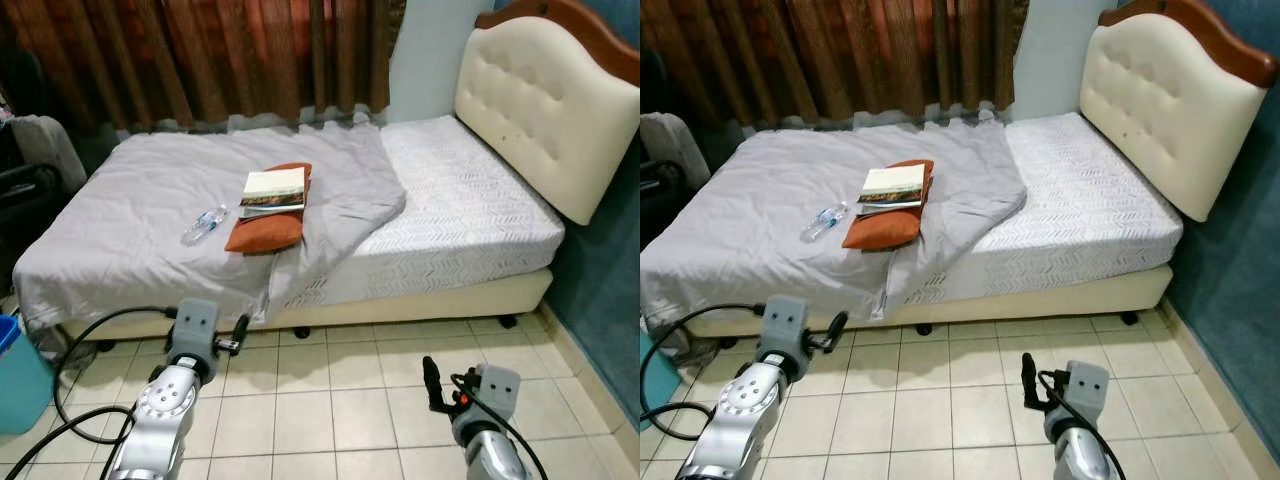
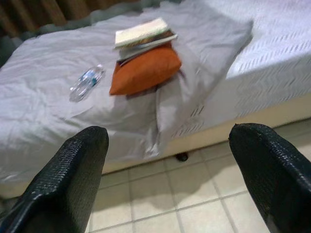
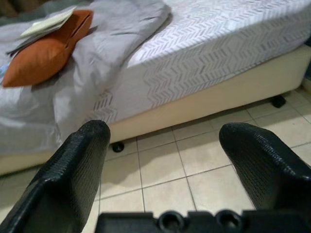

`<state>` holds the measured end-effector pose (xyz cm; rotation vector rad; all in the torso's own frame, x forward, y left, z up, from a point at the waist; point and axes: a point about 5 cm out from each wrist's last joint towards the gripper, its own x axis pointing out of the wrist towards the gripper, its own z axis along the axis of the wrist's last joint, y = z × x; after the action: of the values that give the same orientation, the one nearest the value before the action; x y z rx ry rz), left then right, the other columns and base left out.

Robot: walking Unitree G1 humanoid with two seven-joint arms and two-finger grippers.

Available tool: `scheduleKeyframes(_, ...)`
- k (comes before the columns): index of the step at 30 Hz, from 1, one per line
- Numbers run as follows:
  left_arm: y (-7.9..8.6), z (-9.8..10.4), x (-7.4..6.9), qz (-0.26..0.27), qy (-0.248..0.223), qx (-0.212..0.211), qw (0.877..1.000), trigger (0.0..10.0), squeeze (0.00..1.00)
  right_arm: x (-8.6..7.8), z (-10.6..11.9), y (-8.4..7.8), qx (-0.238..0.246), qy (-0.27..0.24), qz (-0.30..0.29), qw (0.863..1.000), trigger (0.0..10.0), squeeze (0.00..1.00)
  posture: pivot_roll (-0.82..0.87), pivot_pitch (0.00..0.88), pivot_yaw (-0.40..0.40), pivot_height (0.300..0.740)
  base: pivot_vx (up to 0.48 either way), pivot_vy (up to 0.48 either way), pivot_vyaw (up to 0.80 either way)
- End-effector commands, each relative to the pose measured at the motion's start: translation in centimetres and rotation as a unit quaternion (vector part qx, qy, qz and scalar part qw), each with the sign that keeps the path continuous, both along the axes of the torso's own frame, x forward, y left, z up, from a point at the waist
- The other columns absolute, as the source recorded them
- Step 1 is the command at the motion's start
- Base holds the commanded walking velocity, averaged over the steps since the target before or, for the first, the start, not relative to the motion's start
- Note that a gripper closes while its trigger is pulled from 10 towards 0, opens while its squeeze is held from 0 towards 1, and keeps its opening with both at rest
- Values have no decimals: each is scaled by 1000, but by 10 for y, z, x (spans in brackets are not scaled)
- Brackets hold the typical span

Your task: Clean up the room

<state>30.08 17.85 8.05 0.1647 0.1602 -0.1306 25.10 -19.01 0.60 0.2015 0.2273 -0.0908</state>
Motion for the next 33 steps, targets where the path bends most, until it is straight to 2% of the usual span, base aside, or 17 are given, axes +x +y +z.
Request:
scheduleKeyframes(1,2,0,1,5,3,-9,1000,10000,0,3,5,5,1,-15,23,1000,10000,0,8,0,56,740,0,439,506)
scheduleKeyframes(4,-1,0,1,10,-2,-26,1000,10000,0,4,7,5,3,-21,34,999,10000,0,13,0,38,740,0,436,490)
scheduleKeyframes(6,-8,-5,-4,23,-3,-52,998,10000,0,11,13,8,8,-33,57,998,10000,0,30,0,9,740,274,394,219)
scheduleKeyframes(9,-11,-6,-5,28,-5,-59,998,10000,0,14,16,10,10,-37,66,997,10000,0,39,0,-3,740,286,385,0)
scheduleKeyframes(17,2,-6,-5,44,-11,-42,998,10000,0,28,24,18,5,-44,100,994,10000,0,74,0,-32,740,323,353,0)
scheduleKeyframes(23,8,-6,-5,50,-7,-28,998,10000,0,35,25,21,18,-39,115,992,10000,0,87,0,-37,740,386,284,-800)
scheduleKeyframes(33,3,-5,-5,57,-14,-26,998,10000,0,40,26,23,22,-36,127,991,10000,0,94,0,-42,740,387,284,-720)
